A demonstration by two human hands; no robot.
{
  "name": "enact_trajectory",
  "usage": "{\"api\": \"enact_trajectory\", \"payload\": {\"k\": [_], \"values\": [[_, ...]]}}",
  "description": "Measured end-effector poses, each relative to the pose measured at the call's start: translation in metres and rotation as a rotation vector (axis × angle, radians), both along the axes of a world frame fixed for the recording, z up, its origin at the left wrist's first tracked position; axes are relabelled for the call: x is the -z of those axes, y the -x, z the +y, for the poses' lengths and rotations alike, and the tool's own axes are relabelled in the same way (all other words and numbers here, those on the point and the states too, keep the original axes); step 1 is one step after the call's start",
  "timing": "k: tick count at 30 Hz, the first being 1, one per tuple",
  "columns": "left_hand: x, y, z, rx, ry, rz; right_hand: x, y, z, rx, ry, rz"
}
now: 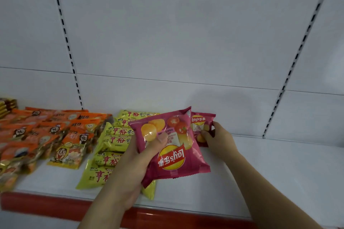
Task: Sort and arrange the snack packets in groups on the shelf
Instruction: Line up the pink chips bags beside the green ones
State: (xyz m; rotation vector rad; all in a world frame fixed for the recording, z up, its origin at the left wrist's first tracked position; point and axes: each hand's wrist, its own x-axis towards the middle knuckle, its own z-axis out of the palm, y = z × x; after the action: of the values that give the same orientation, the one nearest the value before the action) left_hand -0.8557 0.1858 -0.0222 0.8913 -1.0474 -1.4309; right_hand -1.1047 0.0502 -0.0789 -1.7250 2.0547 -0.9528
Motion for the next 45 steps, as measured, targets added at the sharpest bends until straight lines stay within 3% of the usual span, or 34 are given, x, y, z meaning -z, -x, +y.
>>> {"api": "enact_trajectory", "payload": {"k": [4,7,9,13,18,23,25,30,34,38,40,42,45], "values": [[-0.001,0.007,-0.003,-0.022,-0.003,0.003,0.001,-0.004,0.000,0.051,-0.011,0.087],[-0.002,0.014,-0.005,-0.022,-0.003,0.017,-0.015,-0.004,0.016,0.096,-0.050,0.034],[-0.003,0.020,-0.008,-0.031,0.002,0.022,-0.032,-0.004,0.044,0.115,0.025,-0.103],[-0.003,0.035,-0.015,-0.085,0.010,-0.008,-0.057,-0.023,0.124,-0.109,0.118,-0.656],[0.000,0.055,-0.017,-0.153,0.013,-0.091,-0.059,-0.047,0.161,-0.183,0.113,-0.670],[-0.004,0.066,-0.016,-0.211,0.001,-0.087,-0.061,-0.013,0.154,-0.134,0.250,-1.064],[-0.003,0.064,-0.018,-0.282,0.002,-0.124,-0.067,0.005,0.152,-0.151,0.308,-1.126],[-0.008,0.038,-0.022,-0.338,0.018,-0.156,-0.087,0.052,0.145,-0.118,0.215,-0.943],[-0.013,0.028,-0.020,-0.118,0.041,-0.141,-0.098,0.069,0.127,-0.073,0.130,-0.539],[-0.015,0.035,-0.019,0.144,0.188,-0.407,-0.112,0.060,0.113,-0.268,-0.046,-0.161],[-0.016,0.039,-0.021,0.267,0.227,-0.502,-0.121,0.053,0.109,-0.380,-0.079,-0.074],[-0.015,0.041,-0.023,0.354,0.206,-0.466,-0.128,0.047,0.107,-0.429,-0.025,-0.002],[-0.007,0.041,-0.024,0.380,0.164,-0.383,-0.125,0.038,0.105,-0.417,0.050,-0.163]]}}
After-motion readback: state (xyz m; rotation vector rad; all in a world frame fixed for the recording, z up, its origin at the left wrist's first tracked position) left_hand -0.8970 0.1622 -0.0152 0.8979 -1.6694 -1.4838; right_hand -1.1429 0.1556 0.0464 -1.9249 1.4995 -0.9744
